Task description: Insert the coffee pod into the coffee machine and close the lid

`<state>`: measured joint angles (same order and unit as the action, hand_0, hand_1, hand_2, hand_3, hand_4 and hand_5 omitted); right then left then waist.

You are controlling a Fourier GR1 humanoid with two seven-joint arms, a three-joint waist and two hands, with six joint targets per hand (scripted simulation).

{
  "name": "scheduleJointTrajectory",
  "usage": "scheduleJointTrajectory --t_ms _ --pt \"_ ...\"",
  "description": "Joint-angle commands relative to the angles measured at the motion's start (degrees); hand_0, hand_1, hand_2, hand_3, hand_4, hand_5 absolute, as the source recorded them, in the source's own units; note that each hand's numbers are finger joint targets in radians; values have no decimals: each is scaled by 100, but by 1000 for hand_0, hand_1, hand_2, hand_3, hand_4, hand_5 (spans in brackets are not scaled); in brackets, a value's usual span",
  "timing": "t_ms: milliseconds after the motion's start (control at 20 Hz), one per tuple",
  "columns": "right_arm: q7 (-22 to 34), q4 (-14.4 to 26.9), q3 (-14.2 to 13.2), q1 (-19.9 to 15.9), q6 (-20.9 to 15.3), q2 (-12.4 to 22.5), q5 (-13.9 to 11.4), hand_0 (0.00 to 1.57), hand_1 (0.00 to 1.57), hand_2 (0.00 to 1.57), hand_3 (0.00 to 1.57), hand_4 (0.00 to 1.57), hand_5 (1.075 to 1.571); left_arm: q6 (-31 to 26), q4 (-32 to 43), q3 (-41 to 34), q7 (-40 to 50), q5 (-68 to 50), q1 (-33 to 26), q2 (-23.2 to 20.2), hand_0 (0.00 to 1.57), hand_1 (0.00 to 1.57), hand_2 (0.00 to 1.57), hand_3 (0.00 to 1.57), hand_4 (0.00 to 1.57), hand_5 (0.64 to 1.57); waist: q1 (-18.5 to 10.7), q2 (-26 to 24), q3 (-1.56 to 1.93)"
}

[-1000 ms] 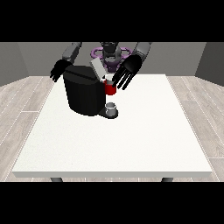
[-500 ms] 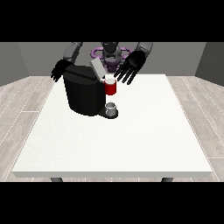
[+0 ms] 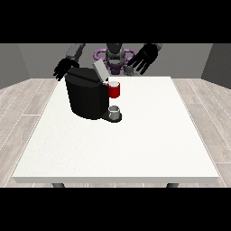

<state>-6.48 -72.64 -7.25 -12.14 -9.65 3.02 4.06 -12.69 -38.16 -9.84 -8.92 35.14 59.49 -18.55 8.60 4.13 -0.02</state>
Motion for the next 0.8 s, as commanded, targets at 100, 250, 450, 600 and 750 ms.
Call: scheduleJointTrajectory --t_ms 100,250,450,600,750 --pt "-9 129 -175 578 -102 79 -6 0 0 0 0 430 1571 -207 -26 -892 -339 -1228 -839 635 0 0 0 0 237 1571 -616 -831 -6" --pt "111 143 -395 698 42 274 196 0 0 0 0 370 1571 -153 -133 -919 -522 -1397 -1408 912 0 0 0 0 0 1571 -769 -1072 0" --pt "71 -115 -165 1061 150 314 18 0 0 0 0 492 1571 -68 -283 -968 -520 -1598 -2051 1216 0 0 0 0 191 1571 -912 -1695 0" --pt "142 -436 -25 1009 383 520 -44 0 0 0 0 366 1571 -84 -291 -1152 -617 -1833 -2424 1235 0 0 0 0 215 1571 -927 -1761 -1" --pt "567 -745 166 720 472 440 28 0 0 0 0 370 1571 -258 -369 -1153 -312 -2018 -2496 1338 0 0 0 0 0 1571 -1021 -1929 0"
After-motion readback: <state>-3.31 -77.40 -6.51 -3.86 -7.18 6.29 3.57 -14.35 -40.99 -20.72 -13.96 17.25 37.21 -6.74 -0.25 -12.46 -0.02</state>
